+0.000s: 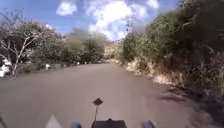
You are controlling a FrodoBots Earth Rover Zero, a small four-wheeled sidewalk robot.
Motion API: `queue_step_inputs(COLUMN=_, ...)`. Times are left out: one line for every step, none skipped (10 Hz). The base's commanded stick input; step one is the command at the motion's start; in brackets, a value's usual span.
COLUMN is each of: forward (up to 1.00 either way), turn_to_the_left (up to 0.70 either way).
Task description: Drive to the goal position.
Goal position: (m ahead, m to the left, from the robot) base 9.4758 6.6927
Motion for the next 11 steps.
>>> queue_step_inputs(forward=0.70, turn_to_the_left=-0.35)
queue_step_inputs(forward=0.70, turn_to_the_left=-0.25)
queue_step_inputs(forward=0.70, turn_to_the_left=-0.14)
queue_step_inputs(forward=0.70, turn_to_the_left=-0.04)
queue_step_inputs(forward=0.70, turn_to_the_left=0.00)
queue_step_inputs(forward=0.70, turn_to_the_left=0.00)
queue_step_inputs(forward=0.70, turn_to_the_left=0.00)
queue_step_inputs(forward=0.70, turn_to_the_left=0.00)
queue_step_inputs(forward=0.70, turn_to_the_left=0.00)
queue_step_inputs(forward=0.70, turn_to_the_left=0.00)
queue_step_inputs(forward=0.70, turn_to_the_left=0.00)
